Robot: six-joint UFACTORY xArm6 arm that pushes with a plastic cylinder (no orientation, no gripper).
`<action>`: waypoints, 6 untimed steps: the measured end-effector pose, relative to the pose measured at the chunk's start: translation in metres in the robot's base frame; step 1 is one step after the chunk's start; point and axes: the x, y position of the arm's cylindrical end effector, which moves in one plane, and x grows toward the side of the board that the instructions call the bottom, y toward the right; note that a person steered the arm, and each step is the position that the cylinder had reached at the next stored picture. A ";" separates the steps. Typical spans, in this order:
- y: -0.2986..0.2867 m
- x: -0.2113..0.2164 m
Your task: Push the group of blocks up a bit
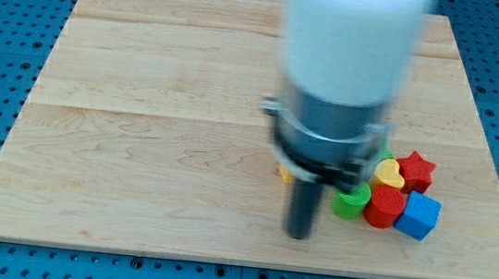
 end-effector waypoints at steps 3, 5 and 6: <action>0.070 -0.043; 0.081 -0.062; 0.087 -0.073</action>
